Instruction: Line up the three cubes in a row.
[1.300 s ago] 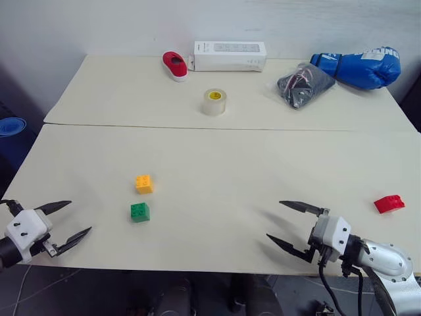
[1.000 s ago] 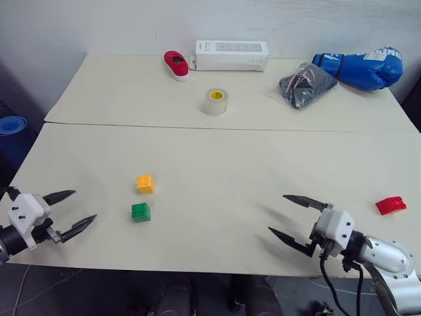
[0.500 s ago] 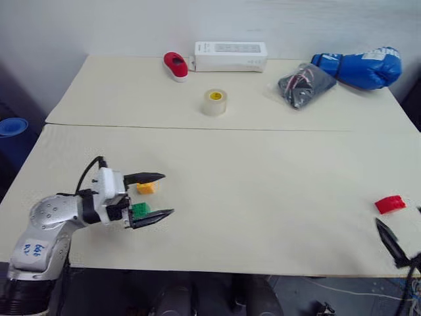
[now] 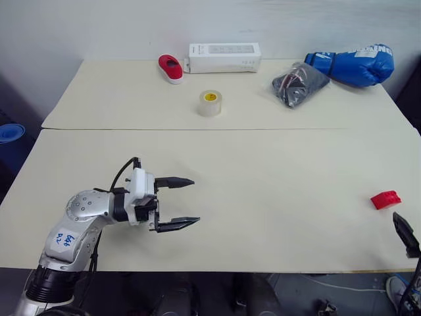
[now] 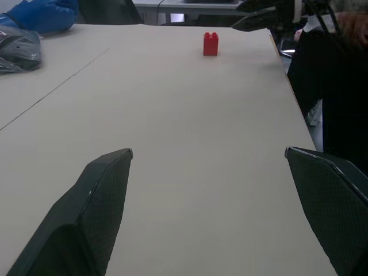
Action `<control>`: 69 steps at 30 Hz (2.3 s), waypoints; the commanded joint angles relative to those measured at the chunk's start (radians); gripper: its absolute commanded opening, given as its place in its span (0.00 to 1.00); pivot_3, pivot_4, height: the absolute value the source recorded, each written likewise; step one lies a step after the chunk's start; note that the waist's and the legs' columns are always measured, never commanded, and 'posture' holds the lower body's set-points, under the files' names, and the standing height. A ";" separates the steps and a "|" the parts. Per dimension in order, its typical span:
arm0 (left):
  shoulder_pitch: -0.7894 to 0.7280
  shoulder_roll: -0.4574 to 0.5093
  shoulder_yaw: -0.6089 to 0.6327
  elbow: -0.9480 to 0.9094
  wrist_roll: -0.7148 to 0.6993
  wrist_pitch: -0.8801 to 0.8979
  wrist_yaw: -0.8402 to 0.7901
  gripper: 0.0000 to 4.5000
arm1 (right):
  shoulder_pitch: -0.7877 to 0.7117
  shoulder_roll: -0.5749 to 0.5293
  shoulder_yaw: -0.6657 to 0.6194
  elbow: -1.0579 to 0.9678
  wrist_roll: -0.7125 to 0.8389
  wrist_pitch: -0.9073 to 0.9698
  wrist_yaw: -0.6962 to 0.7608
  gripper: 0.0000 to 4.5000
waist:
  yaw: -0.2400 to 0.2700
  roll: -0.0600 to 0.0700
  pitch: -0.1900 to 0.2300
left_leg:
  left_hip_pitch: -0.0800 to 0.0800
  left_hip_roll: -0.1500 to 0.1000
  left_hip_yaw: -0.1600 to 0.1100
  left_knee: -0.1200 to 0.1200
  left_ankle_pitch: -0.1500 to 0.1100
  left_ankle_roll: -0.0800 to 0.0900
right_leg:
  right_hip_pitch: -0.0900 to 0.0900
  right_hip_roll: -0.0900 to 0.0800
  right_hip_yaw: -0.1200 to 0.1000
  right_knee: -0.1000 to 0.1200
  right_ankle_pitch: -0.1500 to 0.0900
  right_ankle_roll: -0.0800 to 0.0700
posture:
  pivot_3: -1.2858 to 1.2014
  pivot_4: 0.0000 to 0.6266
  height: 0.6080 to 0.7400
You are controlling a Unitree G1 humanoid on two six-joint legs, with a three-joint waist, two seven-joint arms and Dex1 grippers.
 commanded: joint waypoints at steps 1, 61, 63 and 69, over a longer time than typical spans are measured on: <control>-0.003 -0.004 0.001 -0.039 0.009 -0.012 0.006 0.99 | -0.077 -0.078 0.021 0.123 -0.011 0.034 0.054 1.00 | 0.006 0.001 0.000 | 0.000 -0.001 0.000 0.000 0.000 0.001 | 0.000 -0.001 0.000 0.000 0.000 0.000 | 0.52 0.24 1.00; 0.305 0.225 0.551 0.175 -0.059 0.041 -0.124 1.00 | -0.542 -0.137 0.578 0.084 0.003 -0.252 0.804 1.00 | -0.001 -0.002 0.002 | -0.004 0.000 -0.006 0.004 0.003 0.000 | 0.002 -0.001 -0.007 0.000 0.001 0.002 | 0.52 0.24 1.00; 0.332 0.252 0.608 0.314 -0.029 -0.002 -0.152 1.00 | -0.485 -0.116 0.526 0.036 0.075 -0.248 0.819 1.00 | 0.000 -0.002 0.002 | -0.003 0.000 -0.006 0.003 0.003 0.000 | 0.002 -0.001 -0.007 -0.003 0.001 0.002 | 0.52 0.24 1.00; 0.353 0.292 0.611 0.537 0.076 -0.176 -0.209 1.00 | -0.335 -0.049 0.479 -0.081 0.144 -0.219 0.769 1.00 | 0.002 -0.002 0.002 | -0.004 0.000 -0.006 0.002 0.000 0.000 | 0.001 -0.002 -0.007 -0.002 0.001 0.001 | 0.52 0.24 1.00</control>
